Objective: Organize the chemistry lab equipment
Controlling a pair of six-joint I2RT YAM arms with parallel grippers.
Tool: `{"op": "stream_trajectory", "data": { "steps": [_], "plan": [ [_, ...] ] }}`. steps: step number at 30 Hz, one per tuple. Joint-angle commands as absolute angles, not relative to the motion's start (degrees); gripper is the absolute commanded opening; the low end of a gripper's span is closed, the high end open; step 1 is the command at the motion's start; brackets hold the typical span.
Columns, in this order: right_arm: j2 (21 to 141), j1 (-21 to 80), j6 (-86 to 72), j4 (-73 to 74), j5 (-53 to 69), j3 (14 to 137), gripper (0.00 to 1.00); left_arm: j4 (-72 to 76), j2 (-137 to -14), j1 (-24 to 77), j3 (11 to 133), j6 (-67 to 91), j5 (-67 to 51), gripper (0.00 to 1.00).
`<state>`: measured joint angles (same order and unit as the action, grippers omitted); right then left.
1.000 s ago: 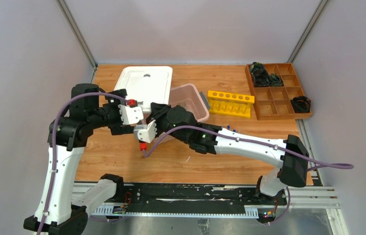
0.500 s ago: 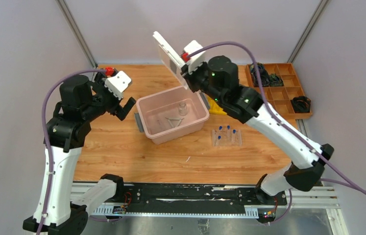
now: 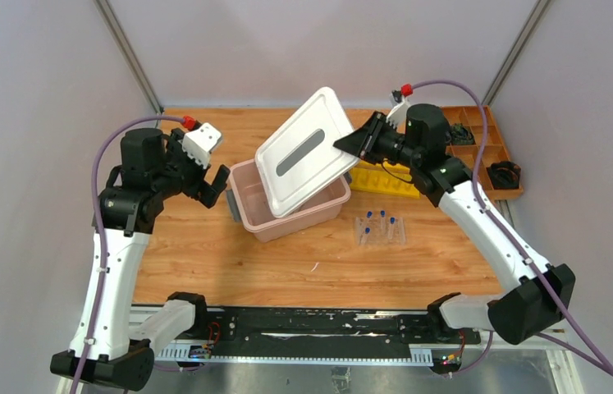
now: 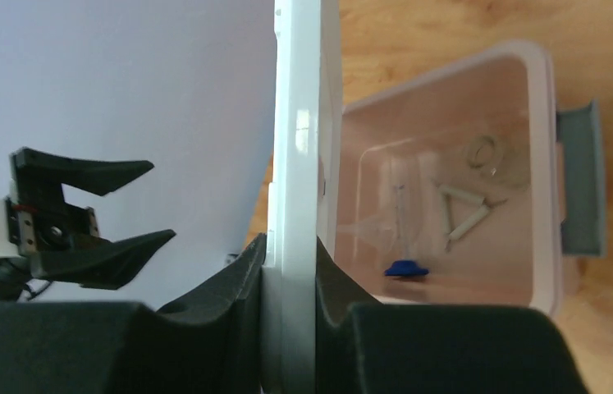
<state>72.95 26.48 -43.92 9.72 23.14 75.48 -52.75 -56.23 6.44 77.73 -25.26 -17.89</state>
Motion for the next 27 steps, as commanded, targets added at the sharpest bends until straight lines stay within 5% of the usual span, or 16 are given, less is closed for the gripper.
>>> {"op": "stream_trajectory", "data": {
  "steps": [1,17,27],
  "plan": [
    [72.2,22.4,-64.5,-8.6,35.3,68.8,0.0,-52.0,-55.0,5.7,75.7,-25.5,-20.1,1.0],
    [76.6,22.3,-76.8,-29.9,38.7,53.8,0.0,-49.6,-56.8,5.5,69.5,-24.2,-21.5,1.0],
    [79.2,23.2,-72.0,-29.0,37.2,52.3,0.0,-43.2,-57.1,5.5,61.1,-27.4,-18.2,1.0]
  ]
}}
